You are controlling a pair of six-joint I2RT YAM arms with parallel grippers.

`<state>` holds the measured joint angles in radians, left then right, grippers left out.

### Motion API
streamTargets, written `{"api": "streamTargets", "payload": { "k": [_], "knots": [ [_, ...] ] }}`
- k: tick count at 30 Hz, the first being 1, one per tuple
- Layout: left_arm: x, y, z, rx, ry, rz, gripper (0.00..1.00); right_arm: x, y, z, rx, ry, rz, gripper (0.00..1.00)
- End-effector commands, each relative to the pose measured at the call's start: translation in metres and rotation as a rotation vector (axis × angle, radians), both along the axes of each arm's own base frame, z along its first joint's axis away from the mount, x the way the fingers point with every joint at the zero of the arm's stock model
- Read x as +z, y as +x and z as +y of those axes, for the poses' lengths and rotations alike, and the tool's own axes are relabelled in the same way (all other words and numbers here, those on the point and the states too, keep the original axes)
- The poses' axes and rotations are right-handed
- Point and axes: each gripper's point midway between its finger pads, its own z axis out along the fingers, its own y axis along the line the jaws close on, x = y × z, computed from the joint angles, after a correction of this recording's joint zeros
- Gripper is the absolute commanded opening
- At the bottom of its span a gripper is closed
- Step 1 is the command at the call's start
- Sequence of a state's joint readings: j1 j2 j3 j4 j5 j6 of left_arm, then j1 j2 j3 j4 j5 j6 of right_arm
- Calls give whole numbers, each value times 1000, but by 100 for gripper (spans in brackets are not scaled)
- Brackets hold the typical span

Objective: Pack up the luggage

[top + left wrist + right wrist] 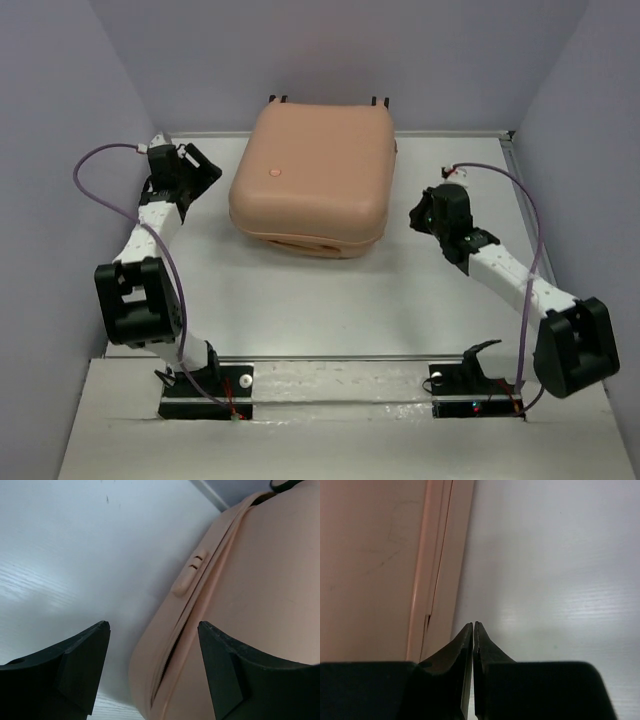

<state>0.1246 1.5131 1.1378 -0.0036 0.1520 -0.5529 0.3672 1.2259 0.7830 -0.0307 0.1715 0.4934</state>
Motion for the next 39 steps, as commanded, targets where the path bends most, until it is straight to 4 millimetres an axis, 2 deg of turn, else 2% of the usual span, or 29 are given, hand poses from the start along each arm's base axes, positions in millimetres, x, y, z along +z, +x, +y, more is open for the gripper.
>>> {"api": "streamTargets", "payload": {
  "k": [1, 2, 3, 4, 5, 6, 7, 9, 10, 12, 13, 14, 17, 19, 21, 23, 25, 27, 28, 29, 30, 32, 33, 34, 35, 36, 37, 38, 39],
  "knots": [
    [-20, 26, -25, -79, -100, 6, 82, 34, 55, 25, 53, 19, -75, 12],
    [-30, 28, -31, -85, -102, 26, 82, 34, 65, 28, 52, 14, -74, 12],
    [-46, 29, -38, -94, -98, 62, 82, 18, 78, 27, 41, -2, -38, 12],
    [-47, 29, -46, -107, -91, 63, 82, 16, 85, 29, 40, -7, -36, 12],
    [-62, 28, -52, -109, -93, 98, 82, 26, 97, 32, 45, 8, -54, 12],
    [-68, 26, -63, -126, -101, 107, 82, 24, 104, 31, 44, 11, -48, 12],
    [-76, 24, -69, -126, -125, 115, 82, 9, 111, 34, 52, 3, -19, 12],
    [-84, 19, -70, -118, -143, 122, 82, 14, 125, 36, 67, -3, -30, 12],
    [-87, 11, -88, -149, -145, 126, 82, 1, 129, 40, 83, -14, -4, 12],
    [-83, -1, -100, -163, -124, 100, 82, 3, 136, 50, 134, -5, -9, 12],
    [-74, 0, -98, -152, -115, 76, 82, 1, 136, 59, 181, 6, -5, 12],
    [-80, -12, -109, -170, -106, 90, 82, -2, 136, 64, 212, 9, -1, 12],
    [-81, -44, -123, -179, -113, 67, 82, -12, 127, 79, 307, 47, 9, 12],
    [-87, -66, -139, -200, -121, 69, 82, -9, 121, 88, 370, 73, -10, 12],
    [-94, -101, -154, -227, -127, 66, 82, -7, 112, 97, 452, 72, -21, 12],
    [-94, -119, -165, -241, -132, 59, 82, -5, 106, 100, 522, 38, -45, 12],
    [-93, -145, -185, -268, -151, 41, 82, 5, 91, 102, 610, 43, -70, 11],
    [-92, -164, -198, -290, -132, 32, 82, 7, 92, 81, 595, 43, -73, 10],
    [-92, -172, -193, -277, -134, 35, 82, 12, 93, 71, 575, 47, -81, 10],
    [-88, -174, -191, -271, -136, 20, 82, 13, 96, 60, 547, 64, -74, 10],
    [-83, -173, -185, -244, -123, -2, 82, 14, 102, 41, 517, 83, -70, 10],
    [-53, -168, -169, -204, -50, -65, 82, 12, 106, 26, 484, 112, -49, 12],
    [-36, -159, -148, -108, 19, -108, 85, 10, 108, 21, 475, 112, -40, 13],
    [1, -150, -130, -41, 35, -169, 87, 11, 112, 15, 464, 101, -40, 15],
    [23, -143, -116, 0, 52, -210, 88, 12, 113, 14, 458, 98, -36, 15],
    [43, -138, -109, -16, 73, -247, 88, 7, 115, 11, 436, 94, -19, 17],
    [81, -129, -102, -1, 53, -313, 88, 7, 116, 12, 437, 97, -18, 18],
    [93, -119, -82, 44, 56, -329, 88, 5, 117, 14, 443, 106, -12, 20],
    [106, -114, -82, 16, 44, -348, 89, 5, 116, 15, 450, 113, -9, 21]
  ]
}}
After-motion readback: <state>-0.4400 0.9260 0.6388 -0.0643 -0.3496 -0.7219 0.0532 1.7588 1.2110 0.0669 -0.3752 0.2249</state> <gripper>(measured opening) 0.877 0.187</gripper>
